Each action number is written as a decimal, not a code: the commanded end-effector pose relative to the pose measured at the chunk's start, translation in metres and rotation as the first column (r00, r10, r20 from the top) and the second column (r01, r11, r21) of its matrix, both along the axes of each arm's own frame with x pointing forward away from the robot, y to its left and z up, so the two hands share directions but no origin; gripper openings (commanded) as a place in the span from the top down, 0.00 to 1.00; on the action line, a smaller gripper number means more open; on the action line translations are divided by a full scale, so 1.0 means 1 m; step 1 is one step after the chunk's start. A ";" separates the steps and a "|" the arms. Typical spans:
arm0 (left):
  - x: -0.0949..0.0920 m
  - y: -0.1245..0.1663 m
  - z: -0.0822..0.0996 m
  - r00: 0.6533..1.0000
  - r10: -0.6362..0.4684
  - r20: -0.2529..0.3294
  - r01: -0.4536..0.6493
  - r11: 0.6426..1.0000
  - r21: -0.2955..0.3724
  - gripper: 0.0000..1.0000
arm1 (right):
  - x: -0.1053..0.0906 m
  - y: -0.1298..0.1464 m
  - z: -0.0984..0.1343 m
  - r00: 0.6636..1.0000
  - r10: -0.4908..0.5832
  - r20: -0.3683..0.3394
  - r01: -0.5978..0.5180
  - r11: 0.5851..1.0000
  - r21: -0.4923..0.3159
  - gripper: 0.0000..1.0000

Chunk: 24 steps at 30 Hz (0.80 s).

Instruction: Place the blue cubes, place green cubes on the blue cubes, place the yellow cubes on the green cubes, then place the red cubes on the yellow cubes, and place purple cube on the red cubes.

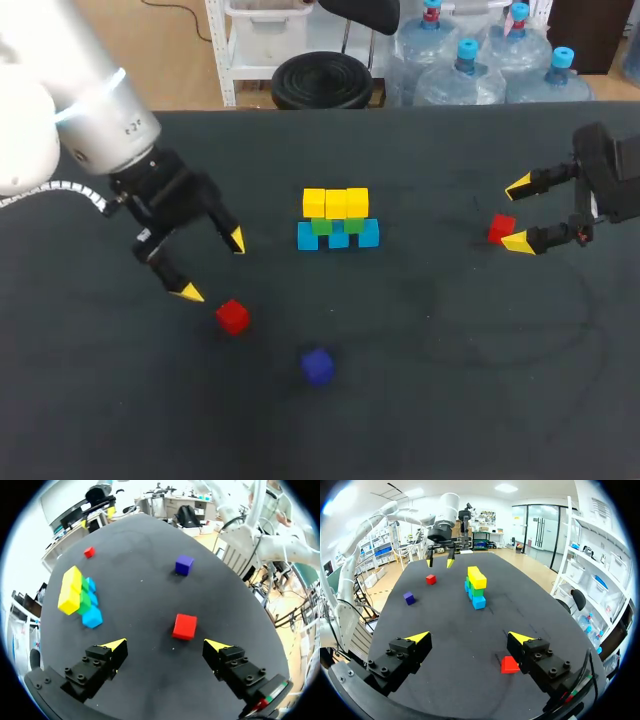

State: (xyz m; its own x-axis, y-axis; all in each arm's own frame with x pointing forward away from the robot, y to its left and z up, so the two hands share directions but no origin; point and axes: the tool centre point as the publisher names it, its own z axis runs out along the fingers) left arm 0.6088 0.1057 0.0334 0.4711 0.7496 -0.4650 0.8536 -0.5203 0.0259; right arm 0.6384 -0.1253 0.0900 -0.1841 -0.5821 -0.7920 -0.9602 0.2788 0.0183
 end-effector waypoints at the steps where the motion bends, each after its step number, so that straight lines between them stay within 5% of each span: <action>1: -0.006 -0.006 -0.001 1.000 -0.023 0.004 0.023 1.000 0.006 0.00 | 0.000 0.000 0.000 1.000 0.000 0.001 0.000 1.000 0.002 0.00; 24: -0.038 -0.010 -0.026 0.997 -0.080 -0.007 0.080 0.997 0.018 0.00 | 0.000 0.000 0.000 1.000 0.000 0.001 0.000 1.000 0.002 0.00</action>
State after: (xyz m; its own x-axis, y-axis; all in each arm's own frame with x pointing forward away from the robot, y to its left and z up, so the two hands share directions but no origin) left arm 0.5720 0.0966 0.0093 0.5260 0.7171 -0.4573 0.8091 -0.5876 0.0091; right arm 0.6384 -0.1252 0.0900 -0.1841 -0.5821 -0.7920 -0.9602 0.2788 0.0183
